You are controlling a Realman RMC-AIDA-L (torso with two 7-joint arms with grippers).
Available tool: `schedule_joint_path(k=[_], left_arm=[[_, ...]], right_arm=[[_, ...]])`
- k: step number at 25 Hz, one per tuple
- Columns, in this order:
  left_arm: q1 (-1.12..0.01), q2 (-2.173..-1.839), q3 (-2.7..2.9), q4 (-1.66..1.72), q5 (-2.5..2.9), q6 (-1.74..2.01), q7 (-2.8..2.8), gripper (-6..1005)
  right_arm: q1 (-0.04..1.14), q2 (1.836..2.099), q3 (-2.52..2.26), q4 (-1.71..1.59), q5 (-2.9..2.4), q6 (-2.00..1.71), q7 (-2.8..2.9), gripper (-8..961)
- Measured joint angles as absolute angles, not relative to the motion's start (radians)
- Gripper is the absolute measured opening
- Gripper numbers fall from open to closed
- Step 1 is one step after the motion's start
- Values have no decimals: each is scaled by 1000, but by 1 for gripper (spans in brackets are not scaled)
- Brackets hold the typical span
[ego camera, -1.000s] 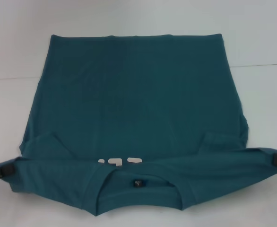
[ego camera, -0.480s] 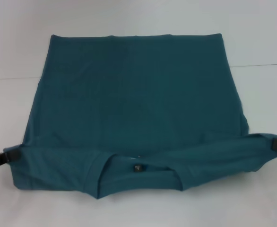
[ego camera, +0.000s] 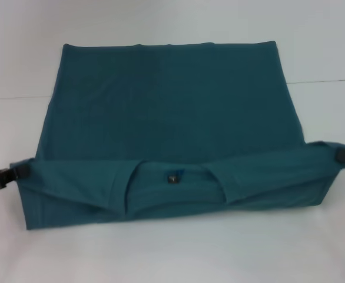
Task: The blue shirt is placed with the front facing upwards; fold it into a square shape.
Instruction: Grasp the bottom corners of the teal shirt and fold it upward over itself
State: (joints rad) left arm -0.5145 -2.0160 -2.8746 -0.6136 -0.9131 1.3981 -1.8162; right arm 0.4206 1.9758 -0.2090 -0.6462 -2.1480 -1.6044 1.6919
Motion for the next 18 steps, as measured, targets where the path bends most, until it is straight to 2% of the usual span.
schedule_joint_path(k=[18], left_arm=[[-569, -2026, -2859, -614, -1014, 1270, -1771, 55]], right_arm=[[512, 1985, -217, -541, -2067, -1384, 1634, 41]])
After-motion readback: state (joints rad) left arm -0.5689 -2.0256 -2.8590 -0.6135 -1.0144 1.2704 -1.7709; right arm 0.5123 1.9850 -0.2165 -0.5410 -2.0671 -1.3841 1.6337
